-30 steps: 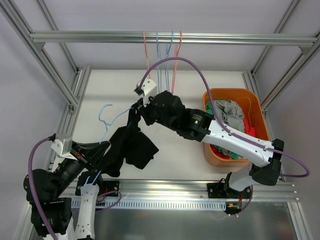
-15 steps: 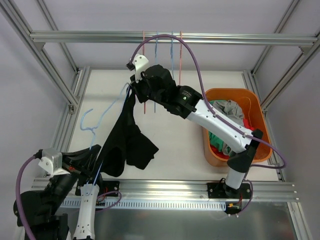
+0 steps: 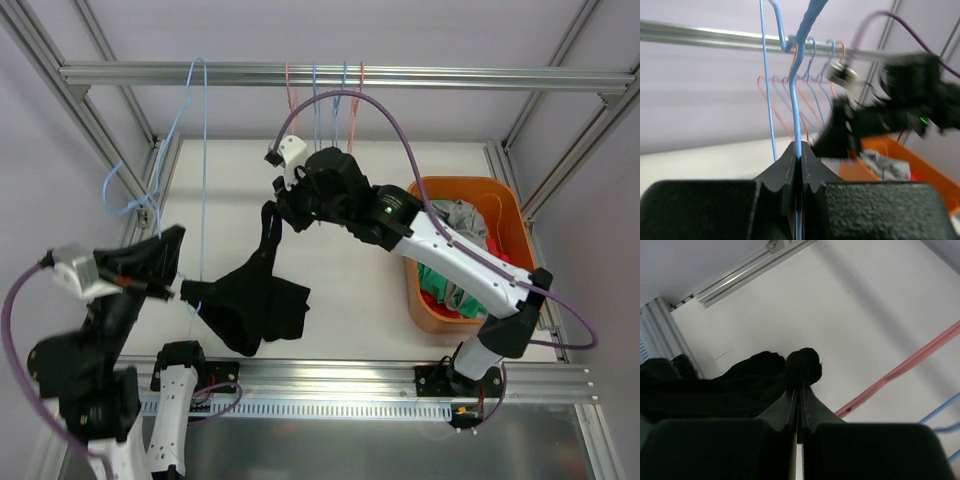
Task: Remove the tank top from the hanger
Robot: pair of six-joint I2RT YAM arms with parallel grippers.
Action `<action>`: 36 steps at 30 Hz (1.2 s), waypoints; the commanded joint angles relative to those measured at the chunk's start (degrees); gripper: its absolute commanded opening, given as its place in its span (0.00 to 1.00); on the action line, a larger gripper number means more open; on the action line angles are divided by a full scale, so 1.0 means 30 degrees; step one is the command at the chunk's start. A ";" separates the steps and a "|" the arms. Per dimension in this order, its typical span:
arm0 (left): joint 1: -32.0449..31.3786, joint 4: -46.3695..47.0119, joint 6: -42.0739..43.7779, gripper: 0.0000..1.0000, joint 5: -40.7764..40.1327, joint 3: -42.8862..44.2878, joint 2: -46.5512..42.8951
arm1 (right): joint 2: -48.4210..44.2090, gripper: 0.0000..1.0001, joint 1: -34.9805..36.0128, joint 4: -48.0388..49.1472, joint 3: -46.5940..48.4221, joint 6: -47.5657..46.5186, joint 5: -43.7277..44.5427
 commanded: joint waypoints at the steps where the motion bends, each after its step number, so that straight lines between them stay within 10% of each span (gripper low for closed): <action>1: -0.0130 1.0019 -0.3275 0.00 -0.0464 -0.3848 0.2190 | -0.3119 0.00 0.0714 0.1012 -0.1121 0.0343 -0.1696; 6: -0.0130 2.1509 -0.5627 0.00 -0.1729 -0.6913 0.5022 | -0.5665 0.00 0.1594 0.0983 -0.3842 0.0198 -0.2371; 12: -0.0160 2.4665 -0.7240 0.00 -0.0935 -0.6709 0.7464 | -0.5995 0.00 0.3291 0.0370 -0.5518 -0.0886 -0.2466; 19: -0.0189 1.2131 -0.3494 0.00 -0.1316 -0.3988 0.4333 | -0.3364 0.01 0.4817 0.0338 -0.6282 -0.0741 0.0430; 22: -0.0160 0.6231 -0.2964 0.00 -0.1374 -0.3164 0.3336 | -0.2685 0.46 0.4906 0.0338 -0.5989 -0.0362 0.1111; 26: -0.0160 0.1730 -0.2378 0.00 -0.1201 -0.3660 0.2105 | -0.3294 0.70 0.4906 0.0339 -0.6220 -0.0009 0.1902; 36: -0.0160 -0.3195 -0.1149 0.00 0.0294 -0.2730 0.6199 | -0.9503 0.97 0.4877 -0.0158 -0.9237 0.0489 0.5562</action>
